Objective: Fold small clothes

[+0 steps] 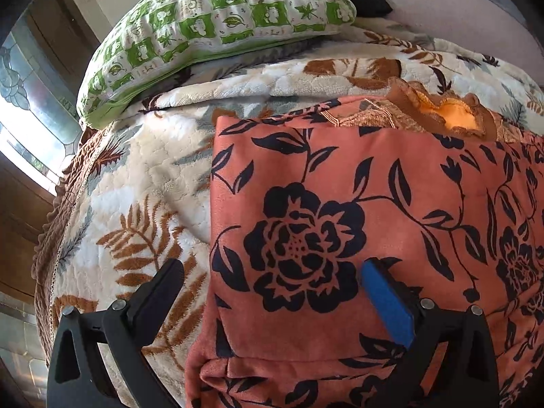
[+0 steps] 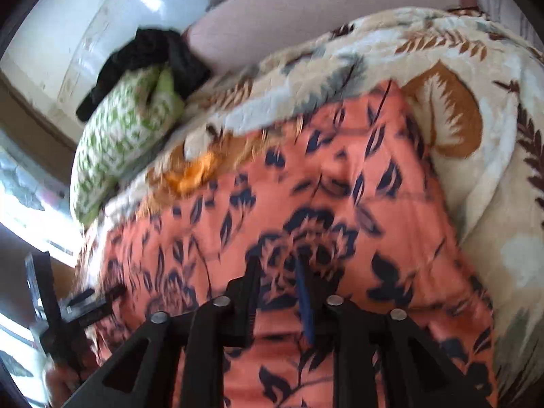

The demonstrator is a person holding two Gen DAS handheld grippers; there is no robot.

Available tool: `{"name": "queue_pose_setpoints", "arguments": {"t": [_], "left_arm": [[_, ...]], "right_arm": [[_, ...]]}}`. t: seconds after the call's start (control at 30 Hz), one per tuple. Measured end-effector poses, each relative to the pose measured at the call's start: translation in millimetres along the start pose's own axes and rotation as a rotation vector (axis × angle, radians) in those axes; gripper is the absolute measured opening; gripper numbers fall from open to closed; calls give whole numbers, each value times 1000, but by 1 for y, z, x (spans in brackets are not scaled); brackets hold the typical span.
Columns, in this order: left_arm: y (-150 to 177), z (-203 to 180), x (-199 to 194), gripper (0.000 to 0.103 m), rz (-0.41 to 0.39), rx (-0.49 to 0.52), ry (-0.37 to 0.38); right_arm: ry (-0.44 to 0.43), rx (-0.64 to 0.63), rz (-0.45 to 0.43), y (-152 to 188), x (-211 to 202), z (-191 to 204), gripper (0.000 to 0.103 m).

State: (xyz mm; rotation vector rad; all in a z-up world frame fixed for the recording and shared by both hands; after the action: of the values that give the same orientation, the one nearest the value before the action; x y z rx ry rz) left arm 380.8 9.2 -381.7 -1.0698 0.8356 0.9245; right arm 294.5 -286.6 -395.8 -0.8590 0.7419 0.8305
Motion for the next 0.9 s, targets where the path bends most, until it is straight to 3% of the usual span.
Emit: {"name": "queue_pose_setpoints", "arguments": {"t": [0.07,0.1,0.17,0.23,0.3,0.43,0.53,0.6,0.73,0.9], "left_arm": [[3,-4,-5,103,-27,37,-38],[5,-5,-7,103,-30,52,-49],[9,-5,-10,103,-46,62,-60],[15,-5,-16,103,-72,64,-60],[27,-2,-24,103,-98,62,-53],[71,4,-25,103,-24,39,-2],[105,14,-35,103,-48,-69,64],[135,10,-42,103,-28,-61,97],[185,8,-65,103,-80,-67,92],[225,3,-82,103,-109,-39,81]], "right_arm": [[35,-88,-100,17,-11,4,29],[54,-105,-97,25,-16,5,29],[58,-101,-70,37,-26,3,29],[57,-67,41,49,-27,-6,31],[26,-38,31,60,-45,-18,31],[0,70,66,97,-68,-53,32],[-75,105,36,129,-86,-64,32],[-100,129,28,146,-95,-68,32],[-139,139,37,175,-105,-68,32],[-186,164,73,209,-113,-66,32]]}}
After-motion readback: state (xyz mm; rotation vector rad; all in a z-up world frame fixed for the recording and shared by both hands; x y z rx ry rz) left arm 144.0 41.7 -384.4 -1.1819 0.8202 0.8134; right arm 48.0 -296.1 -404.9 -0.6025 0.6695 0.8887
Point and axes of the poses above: each gripper's, at about its wrist camera, not at the fingertips, and x roughly the way its jaws point, z to its left, y to its underside, the point moved 5 cm from there along x, roughly the way its jaws point, and after that the axes turned 7 degrees about z, right-handed, at the moved point
